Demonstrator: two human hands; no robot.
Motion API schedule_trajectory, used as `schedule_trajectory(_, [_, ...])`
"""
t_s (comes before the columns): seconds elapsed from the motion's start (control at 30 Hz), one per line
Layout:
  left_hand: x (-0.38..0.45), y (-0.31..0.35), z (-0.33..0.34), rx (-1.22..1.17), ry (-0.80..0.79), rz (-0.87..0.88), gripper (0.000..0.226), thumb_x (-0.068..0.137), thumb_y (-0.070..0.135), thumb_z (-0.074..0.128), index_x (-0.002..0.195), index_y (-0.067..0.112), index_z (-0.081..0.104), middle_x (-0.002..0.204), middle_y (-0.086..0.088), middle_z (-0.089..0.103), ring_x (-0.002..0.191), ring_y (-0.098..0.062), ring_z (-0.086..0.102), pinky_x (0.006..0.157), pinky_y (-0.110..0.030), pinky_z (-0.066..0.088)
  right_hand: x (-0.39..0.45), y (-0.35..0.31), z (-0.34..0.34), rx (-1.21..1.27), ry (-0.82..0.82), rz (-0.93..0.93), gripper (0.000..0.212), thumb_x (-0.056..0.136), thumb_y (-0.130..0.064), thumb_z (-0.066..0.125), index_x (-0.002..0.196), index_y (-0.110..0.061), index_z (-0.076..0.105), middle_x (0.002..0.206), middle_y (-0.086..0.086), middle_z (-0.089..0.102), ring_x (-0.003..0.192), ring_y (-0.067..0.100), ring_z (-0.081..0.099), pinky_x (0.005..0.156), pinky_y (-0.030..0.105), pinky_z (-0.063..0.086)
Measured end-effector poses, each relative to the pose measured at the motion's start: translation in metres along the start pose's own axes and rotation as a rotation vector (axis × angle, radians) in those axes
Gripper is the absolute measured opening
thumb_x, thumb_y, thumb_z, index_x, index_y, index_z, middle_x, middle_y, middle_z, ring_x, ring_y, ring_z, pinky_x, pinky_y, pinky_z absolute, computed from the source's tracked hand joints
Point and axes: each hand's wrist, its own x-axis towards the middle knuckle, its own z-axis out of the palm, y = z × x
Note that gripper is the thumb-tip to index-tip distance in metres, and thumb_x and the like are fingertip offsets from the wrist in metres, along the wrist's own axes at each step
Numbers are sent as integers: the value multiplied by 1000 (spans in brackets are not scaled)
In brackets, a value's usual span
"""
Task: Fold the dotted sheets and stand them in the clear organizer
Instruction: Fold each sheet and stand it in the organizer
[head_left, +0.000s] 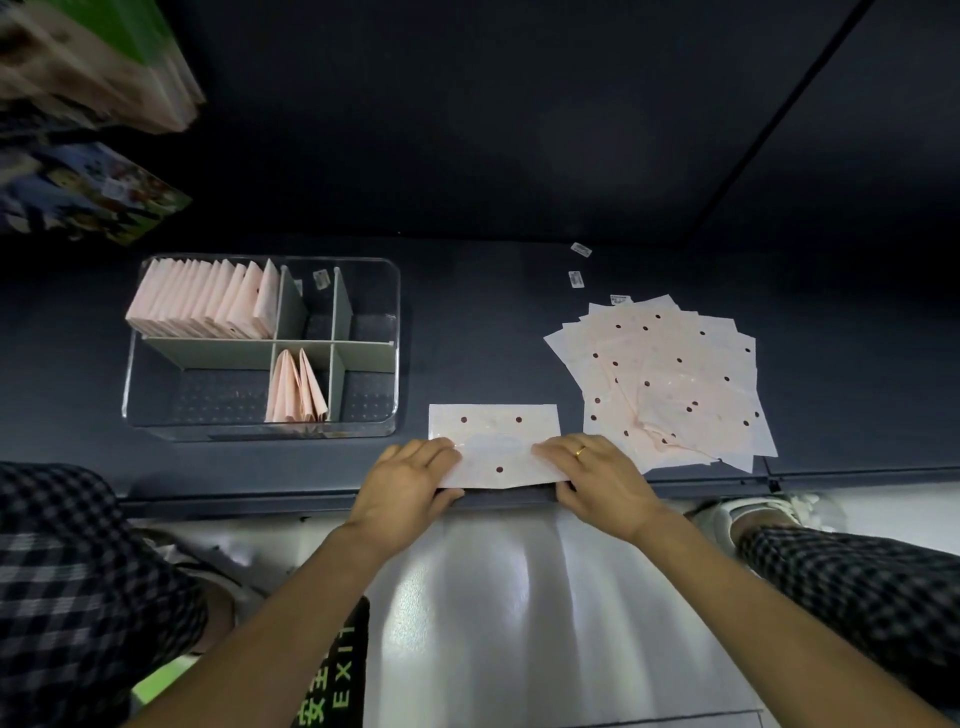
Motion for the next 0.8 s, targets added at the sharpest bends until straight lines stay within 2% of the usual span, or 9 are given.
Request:
schedule_trajectory(0.07, [4,-2,0,-69,0,-44,27,80,25,75,105,15,69,104,0,70,92,-23,66,82,-30,47,6,2,-1,194,9,153,27,74,-4,69,100,-11,70,98,-2,68,96,20,61,82,31,51])
schedule_trajectory(0.17, [15,0,-2,-323,54,-345,27,95,29,53,120,21,58,96,0,67,92,-26,61,72,-29,40,23,6,-7,577,-32,536,1,86,-17,65,85,-18,66,79,-9,60,84,11,52,76,23,43])
schedule_trajectory(0.27, [24,11,-2,-451,191,-450,42,94,22,54,135,19,44,127,-1,56,115,-21,52,87,-30,43,42,11,-11,724,-66,735,31,89,-25,62,66,-19,42,51,-10,41,58,10,37,57,21,31])
schedule_trajectory(0.37, [24,28,6,-276,250,-300,51,90,14,61,137,9,44,146,-10,40,135,-28,38,113,-41,28,58,16,-9,621,-156,755,37,90,-24,61,65,-15,35,50,-3,36,55,13,32,56,29,27])
schedule_trajectory(0.43, [23,37,14,-165,120,-160,53,92,20,58,141,9,40,152,-10,31,141,-29,27,118,-39,11,64,18,-7,576,-184,767,40,89,-23,61,62,-15,34,52,0,38,59,17,34,57,29,25])
schedule_trajectory(0.5, [21,40,25,-46,-71,-117,62,98,37,44,150,13,21,159,-10,10,147,-27,4,118,-36,-6,67,18,-6,563,-190,791,35,88,-24,62,64,-15,39,57,2,45,64,20,39,59,29,28])
schedule_trajectory(0.6, [18,33,36,105,-243,-172,73,95,60,22,149,25,-11,156,-16,-17,143,-31,-21,117,-40,-14,67,17,-4,531,-197,828,16,87,-24,63,91,-11,55,78,6,60,81,23,53,68,28,38])
schedule_trajectory(0.67, [16,29,37,125,-295,-149,71,91,67,15,143,34,-21,153,-21,-23,138,-32,-31,117,-42,-14,64,11,-2,391,-147,817,31,87,-27,64,113,-13,53,90,4,62,96,25,54,76,32,43])
schedule_trajectory(0.8, [16,25,35,146,-336,-113,70,87,72,15,137,45,-26,152,-23,-26,140,-34,-28,117,-43,-14,54,-12,4,128,135,344,32,80,-21,71,109,-11,61,105,8,61,96,30,55,81,38,48])
